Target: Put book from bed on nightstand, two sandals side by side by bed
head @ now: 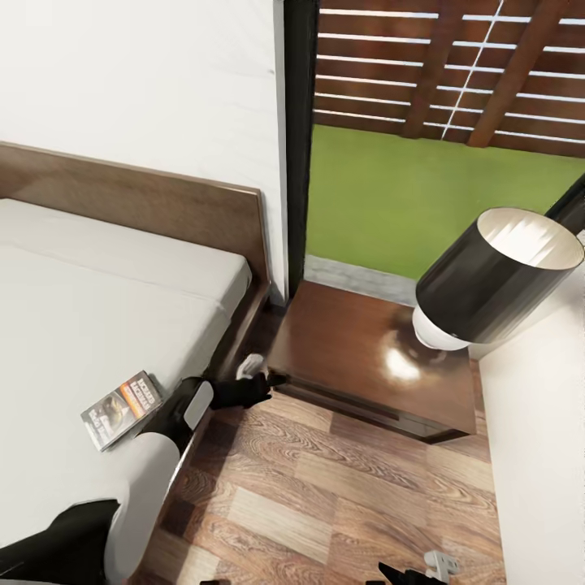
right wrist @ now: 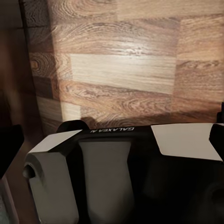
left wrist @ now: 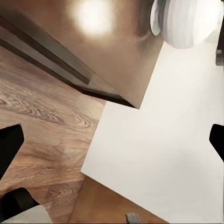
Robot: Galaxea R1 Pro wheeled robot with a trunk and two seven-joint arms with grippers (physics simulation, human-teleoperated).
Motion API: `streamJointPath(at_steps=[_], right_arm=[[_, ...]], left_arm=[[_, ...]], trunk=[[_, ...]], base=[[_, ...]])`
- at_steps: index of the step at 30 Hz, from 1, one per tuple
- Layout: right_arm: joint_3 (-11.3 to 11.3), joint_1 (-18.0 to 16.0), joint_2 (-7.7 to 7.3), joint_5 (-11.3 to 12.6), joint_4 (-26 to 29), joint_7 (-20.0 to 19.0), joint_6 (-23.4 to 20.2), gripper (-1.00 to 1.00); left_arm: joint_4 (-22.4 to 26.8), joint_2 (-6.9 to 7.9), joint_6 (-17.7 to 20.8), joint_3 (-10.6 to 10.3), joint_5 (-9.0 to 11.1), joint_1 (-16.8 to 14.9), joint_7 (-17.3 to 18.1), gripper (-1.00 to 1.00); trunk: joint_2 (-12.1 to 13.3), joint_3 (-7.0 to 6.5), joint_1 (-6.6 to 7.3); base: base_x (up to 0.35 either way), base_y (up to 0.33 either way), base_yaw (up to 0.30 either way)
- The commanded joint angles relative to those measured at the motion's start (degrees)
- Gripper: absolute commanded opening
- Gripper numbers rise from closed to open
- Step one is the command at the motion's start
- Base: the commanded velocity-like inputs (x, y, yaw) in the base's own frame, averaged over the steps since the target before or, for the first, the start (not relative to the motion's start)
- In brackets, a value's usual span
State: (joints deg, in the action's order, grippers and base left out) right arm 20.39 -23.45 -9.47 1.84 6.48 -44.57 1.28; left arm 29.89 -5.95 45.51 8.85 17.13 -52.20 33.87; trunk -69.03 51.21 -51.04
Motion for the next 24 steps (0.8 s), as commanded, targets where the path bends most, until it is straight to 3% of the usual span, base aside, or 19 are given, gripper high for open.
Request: streamJointPath(at_steps=[1,4,5,7,10,14,17,18,19,22,23,24], right_arm=[[-0.1,0.0,-0.02,0.2,-0.1,-0.2,0.1,1.00],[-0.1,-0.1,-0.02,0.2,-0.1,-0.2,0.1,1.00],[-0.1,0.0,-0.02,0.2,-0.1,-0.2,0.1,1.00],[-0.1,-0.1,-0.02,0.2,-0.1,-0.2,0.1,1.00],[-0.1,0.0,-0.02,0.2,-0.1,-0.2,0.1,1.00],[-0.1,-0.1,-0.02,0.2,-0.1,-0.2,0.1,1.00],[-0.1,-0.1,-0.02,0.2,-0.1,-0.2,0.1,1.00],[-0.1,-0.1,-0.02,0.2,-0.1,-0.2,0.1,1.00],[-0.1,0.0,-0.02,0.2,-0.1,-0.2,0.1,1.00],[-0.1,0.0,-0.02,0.2,-0.1,-0.2,0.1,1.00],[-0.1,0.0,-0.02,0.2,-0.1,-0.2,0.1,1.00],[-0.1,0.0,-0.02,0.2,-0.1,-0.2,0.1,1.00]], left_arm=[[0.0,-0.12,0.1,0.3,-0.1,0.7,0.3,1.00],[0.0,-0.24,-1.2,-0.8,-0.1,2.6,0.9,1.00],[0.0,-0.27,-2.2,-2.9,-0.1,3.9,2.2,1.00],[0.0,-0.25,-2.8,-4.9,-0.1,4.8,3.6,1.00],[0.1,-0.08,-5.4,-8.0,-0.2,7.9,9.4,1.00],[0.0,0.87,-9.2,-10.1,-0.3,10.4,14.4,1.00],[0.0,2.75,-13.4,-16.2,-0.3,12.9,17.0,1.00],[0.0,3.07,-14.0,-17.1,-0.3,13.2,17.2,1.00],[-0.2,4.27,-15.6,-19.1,-0.2,14.0,17.5,1.00],[-2.1,6.46,-18.0,-20.5,-0.1,15.0,18.3,1.00],[-5.0,7.76,-20.7,-21.0,-0.1,15.4,20.1,1.00],[-5.9,7.96,-21.6,-21.0,-0.1,15.4,20.7,1.00]], trunk=[[0.4,-0.16,0.22],[1.6,-0.69,0.88],[2.0,-0.87,1.10],[2.8,-1.23,1.54],[4.0,-1.77,2.20],[5.6,-2.49,3.08],[6.8,-3.03,3.74],[7.2,-3.21,3.96],[7.6,-3.39,4.18],[8.8,-3.93,4.84],[9.2,-4.11,5.06],[9.6,-4.28,5.28]], base=[[0.000,0.000,0.000],[0.000,0.000,0.000],[0.000,0.000,0.000],[0.000,0.000,0.000],[0.000,0.000,0.000],[0.000,0.000,0.000],[0.000,0.000,0.000],[0.000,0.000,0.000],[0.000,0.000,0.000],[0.000,0.000,0.000],[0.000,0.000,0.000],[0.000,0.000,0.000]])
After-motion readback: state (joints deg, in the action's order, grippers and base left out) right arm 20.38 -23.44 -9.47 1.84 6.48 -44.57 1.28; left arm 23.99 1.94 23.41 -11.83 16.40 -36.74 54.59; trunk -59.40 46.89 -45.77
